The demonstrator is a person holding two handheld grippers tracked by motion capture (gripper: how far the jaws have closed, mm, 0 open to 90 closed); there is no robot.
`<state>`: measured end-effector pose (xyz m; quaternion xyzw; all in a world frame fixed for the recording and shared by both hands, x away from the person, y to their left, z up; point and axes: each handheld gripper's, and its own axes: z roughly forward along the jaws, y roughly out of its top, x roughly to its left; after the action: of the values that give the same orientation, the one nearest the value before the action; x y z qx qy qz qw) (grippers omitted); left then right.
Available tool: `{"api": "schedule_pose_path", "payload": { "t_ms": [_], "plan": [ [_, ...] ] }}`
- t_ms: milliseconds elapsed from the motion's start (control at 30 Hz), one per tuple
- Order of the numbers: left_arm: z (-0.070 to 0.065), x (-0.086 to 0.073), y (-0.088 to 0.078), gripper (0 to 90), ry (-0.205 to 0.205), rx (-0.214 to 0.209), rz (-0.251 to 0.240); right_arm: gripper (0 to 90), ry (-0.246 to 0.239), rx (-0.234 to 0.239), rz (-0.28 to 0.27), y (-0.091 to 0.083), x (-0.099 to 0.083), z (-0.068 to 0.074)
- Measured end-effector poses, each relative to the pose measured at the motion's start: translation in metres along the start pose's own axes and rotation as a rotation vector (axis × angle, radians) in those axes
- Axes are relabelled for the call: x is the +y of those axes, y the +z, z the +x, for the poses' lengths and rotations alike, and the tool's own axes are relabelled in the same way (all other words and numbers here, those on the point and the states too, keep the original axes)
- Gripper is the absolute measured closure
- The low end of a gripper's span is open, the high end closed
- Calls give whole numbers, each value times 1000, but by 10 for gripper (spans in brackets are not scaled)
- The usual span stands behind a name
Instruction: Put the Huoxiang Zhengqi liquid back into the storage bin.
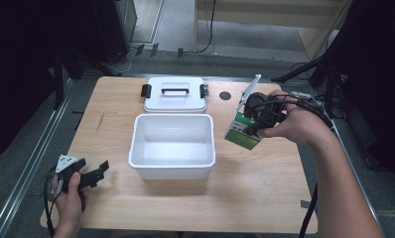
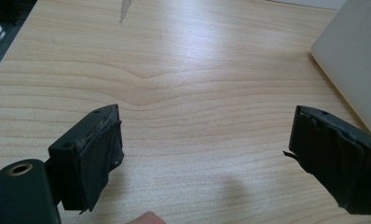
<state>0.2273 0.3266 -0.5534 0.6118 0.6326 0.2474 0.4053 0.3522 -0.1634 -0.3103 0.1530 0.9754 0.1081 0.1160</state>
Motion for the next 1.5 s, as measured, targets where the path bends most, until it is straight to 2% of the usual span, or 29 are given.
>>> {"api": "schedule_pose_path", "payload": {
  "t_ms": [133, 333, 567, 900, 1200, 1500],
  "plan": [
    [0, 0, 0, 103, -4, 1, 0, 639, -93, 3, 3, -7, 7, 3],
    [1, 0, 0, 104, -5, -2, 2, 639, -158, 26, -16, -15, 18, 6],
    [1, 0, 0, 103, -6, -8, 5, 639, -159, 8, -29, -27, 32, 6],
    [1, 0, 0, 103, -11, -9, 3, 639, -202, 12, -43, -36, 58, 11],
    [2, 0, 0, 103, -13, -12, 3, 639, -248, 22, -56, -37, 83, 17],
    [2, 0, 0, 103, -13, -13, 4, 639, -288, 47, -62, -29, 106, 26]
  ]
}}
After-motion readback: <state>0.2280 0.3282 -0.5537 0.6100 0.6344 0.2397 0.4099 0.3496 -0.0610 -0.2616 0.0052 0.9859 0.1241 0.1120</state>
